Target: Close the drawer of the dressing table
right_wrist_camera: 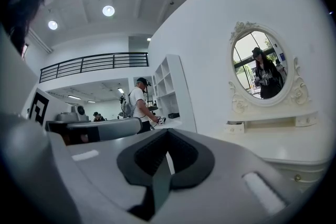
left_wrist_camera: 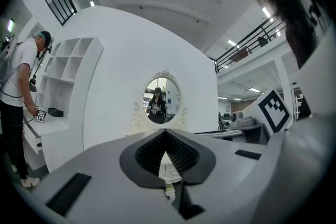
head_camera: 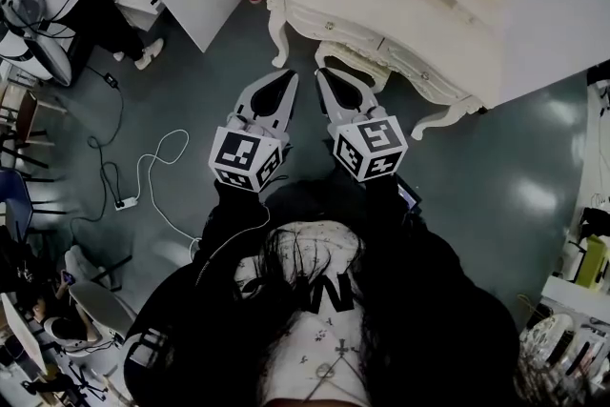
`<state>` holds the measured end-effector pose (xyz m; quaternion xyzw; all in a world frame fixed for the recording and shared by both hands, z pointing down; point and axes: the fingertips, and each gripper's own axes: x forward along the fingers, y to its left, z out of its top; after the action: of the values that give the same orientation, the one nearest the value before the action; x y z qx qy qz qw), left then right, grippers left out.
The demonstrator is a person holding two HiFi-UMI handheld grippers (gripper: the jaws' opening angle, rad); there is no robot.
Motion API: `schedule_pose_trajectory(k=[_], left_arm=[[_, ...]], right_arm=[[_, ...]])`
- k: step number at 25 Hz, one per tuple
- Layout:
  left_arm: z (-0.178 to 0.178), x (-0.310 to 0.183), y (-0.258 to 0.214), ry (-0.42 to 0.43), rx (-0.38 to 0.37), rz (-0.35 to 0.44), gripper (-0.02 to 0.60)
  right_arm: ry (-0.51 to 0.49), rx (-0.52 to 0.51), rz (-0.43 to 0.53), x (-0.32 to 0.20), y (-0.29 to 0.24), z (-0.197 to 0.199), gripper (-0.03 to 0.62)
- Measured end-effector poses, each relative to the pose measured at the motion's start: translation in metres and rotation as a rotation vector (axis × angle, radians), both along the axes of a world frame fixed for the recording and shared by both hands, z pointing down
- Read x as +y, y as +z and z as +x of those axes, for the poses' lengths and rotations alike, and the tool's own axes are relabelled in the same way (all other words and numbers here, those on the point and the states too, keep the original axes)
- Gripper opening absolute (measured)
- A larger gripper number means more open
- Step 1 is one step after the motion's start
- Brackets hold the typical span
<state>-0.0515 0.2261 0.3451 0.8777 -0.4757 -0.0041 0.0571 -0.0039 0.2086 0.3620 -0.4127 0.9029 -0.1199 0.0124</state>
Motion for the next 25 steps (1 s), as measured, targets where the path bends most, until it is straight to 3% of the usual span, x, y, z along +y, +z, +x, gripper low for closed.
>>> schedule_pose_trajectory(k=[14, 25], left_arm=[[0.009, -0.041, 0.016, 0.02, 0.006, -0.033, 0.0], [0.022, -0.149, 0.015, -0.011, -0.007, -0.049, 0.0]], right_arm=[[0.02, -0.007, -0.038, -0.046, 0.015, 0.01, 0.008], [-0.019, -0.019, -0.069, -0.156, 0.021, 0.02, 0.008]])
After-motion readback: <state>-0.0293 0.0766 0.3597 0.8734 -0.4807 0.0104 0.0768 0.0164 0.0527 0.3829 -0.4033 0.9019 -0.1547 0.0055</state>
